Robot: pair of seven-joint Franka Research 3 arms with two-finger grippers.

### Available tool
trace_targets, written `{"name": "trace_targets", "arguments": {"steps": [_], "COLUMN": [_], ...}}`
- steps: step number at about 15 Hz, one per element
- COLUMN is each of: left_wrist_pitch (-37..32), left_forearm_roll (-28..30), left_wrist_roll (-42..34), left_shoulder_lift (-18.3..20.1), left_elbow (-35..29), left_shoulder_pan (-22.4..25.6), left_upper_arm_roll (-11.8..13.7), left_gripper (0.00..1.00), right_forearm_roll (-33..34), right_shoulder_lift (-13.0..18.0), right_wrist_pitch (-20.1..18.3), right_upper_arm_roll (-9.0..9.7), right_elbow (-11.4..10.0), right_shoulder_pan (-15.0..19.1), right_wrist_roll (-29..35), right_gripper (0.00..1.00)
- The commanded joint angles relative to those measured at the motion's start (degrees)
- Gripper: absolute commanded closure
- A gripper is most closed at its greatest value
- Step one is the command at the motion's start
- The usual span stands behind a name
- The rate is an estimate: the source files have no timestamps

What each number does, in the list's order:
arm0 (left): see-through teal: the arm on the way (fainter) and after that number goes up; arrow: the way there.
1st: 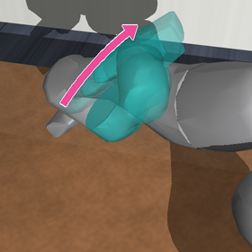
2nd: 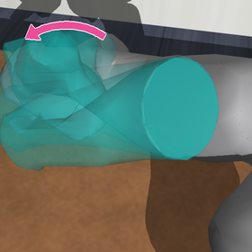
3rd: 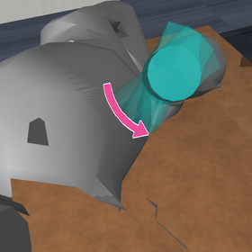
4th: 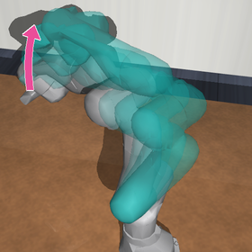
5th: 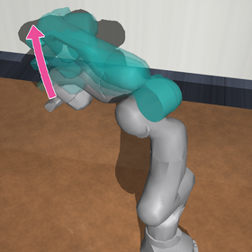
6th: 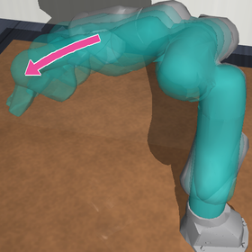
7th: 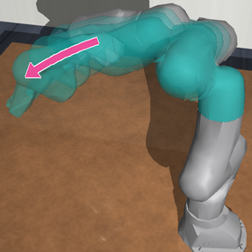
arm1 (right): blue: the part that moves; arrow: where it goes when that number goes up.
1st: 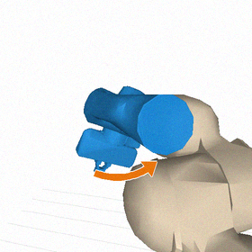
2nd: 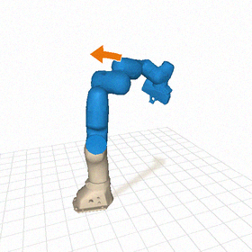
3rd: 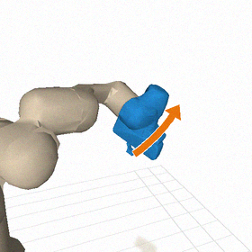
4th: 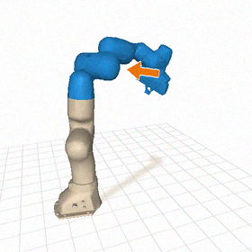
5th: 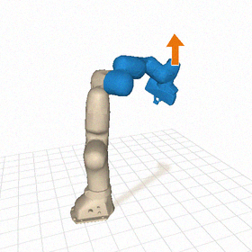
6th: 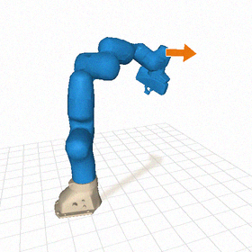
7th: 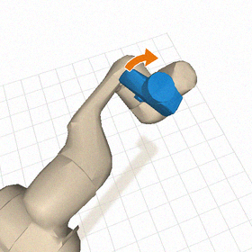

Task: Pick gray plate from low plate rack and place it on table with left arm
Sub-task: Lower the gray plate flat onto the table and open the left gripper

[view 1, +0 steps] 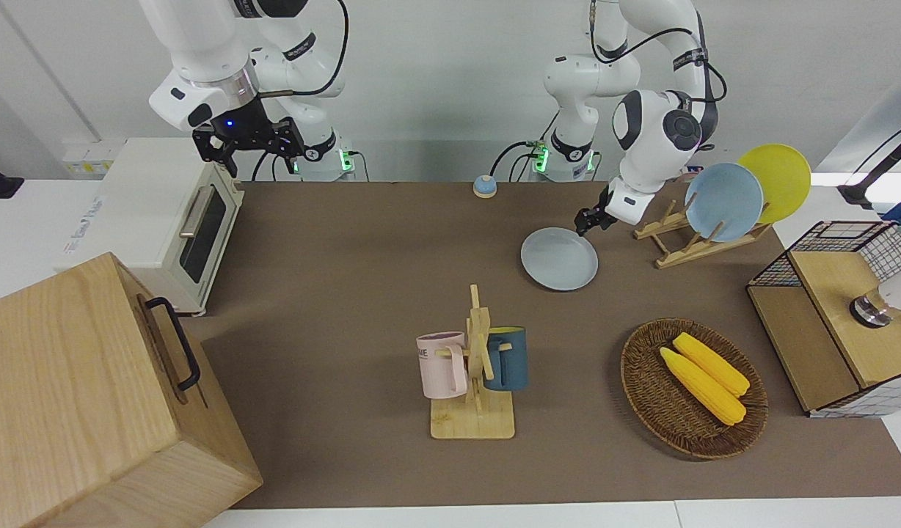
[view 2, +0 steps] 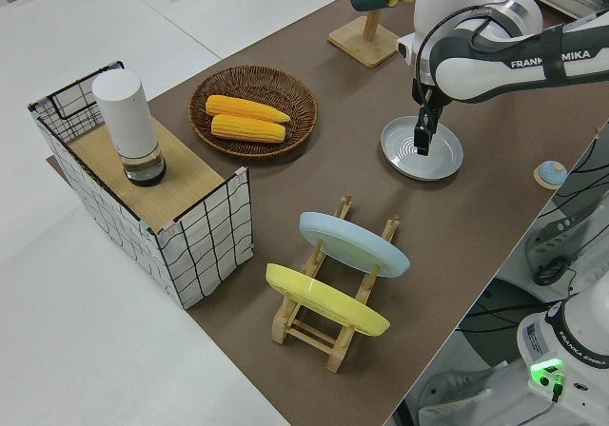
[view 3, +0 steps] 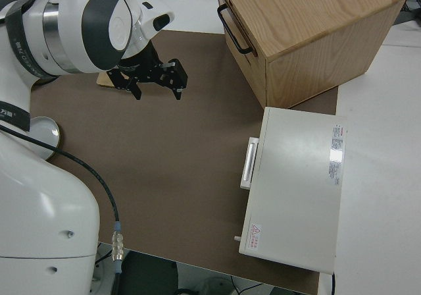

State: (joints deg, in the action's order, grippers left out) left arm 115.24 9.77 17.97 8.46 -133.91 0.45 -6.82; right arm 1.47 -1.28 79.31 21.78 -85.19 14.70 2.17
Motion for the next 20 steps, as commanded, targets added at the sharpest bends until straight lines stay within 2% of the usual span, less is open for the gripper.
{"name": "trace_targets", "arguments": {"steps": [1,8,11,13,14,18,20], "left_wrist_pitch": [0.17,-8.08,-13.88,-17.14,-18.37,-25.31,-27.25], "left_forearm_roll": [-1.15,-12.4,-12.68,-12.68,-12.41,-11.89,-11.62], "left_wrist_roll": [-0.48,-0.56,-0.74,-1.35,-2.92,-12.32,-13.22], "left_shoulder_lift": [0.51,0.25,-0.11,-0.02,-0.02,-0.19,-0.19], "left_elbow": [1.44,14.78,21.91,26.05,27.72,34.93,37.04], "left_shoulder_pan": [0.52,0.52,0.61,0.43,0.17,0.26,0.08], "left_upper_arm_roll": [0.31,1.2,1.2,2.86,3.91,4.88,4.98], "left_gripper": [0.01,0.01,0.01,0.01,0.01,0.0,0.0], "right_forearm_roll": [0.38,0.38,0.38,0.38,0.38,0.38,0.38], "right_shoulder_lift": [0.14,0.14,0.14,0.14,0.14,0.14,0.14], "right_wrist_pitch": [-0.83,-0.83,-0.83,-0.83,-0.83,-0.83,-0.83], "right_upper_arm_roll": [1.34,1.34,1.34,1.34,1.34,1.34,1.34], "right_elbow": [0.55,0.55,0.55,0.55,0.55,0.55,0.55], "right_shoulder_pan": [1.47,1.47,1.47,1.47,1.47,1.47,1.47], "right_wrist_roll": [0.73,0.73,0.73,0.73,0.73,0.73,0.73], "right_gripper": [0.017,0.017,0.017,0.017,0.017,0.017,0.017]}}
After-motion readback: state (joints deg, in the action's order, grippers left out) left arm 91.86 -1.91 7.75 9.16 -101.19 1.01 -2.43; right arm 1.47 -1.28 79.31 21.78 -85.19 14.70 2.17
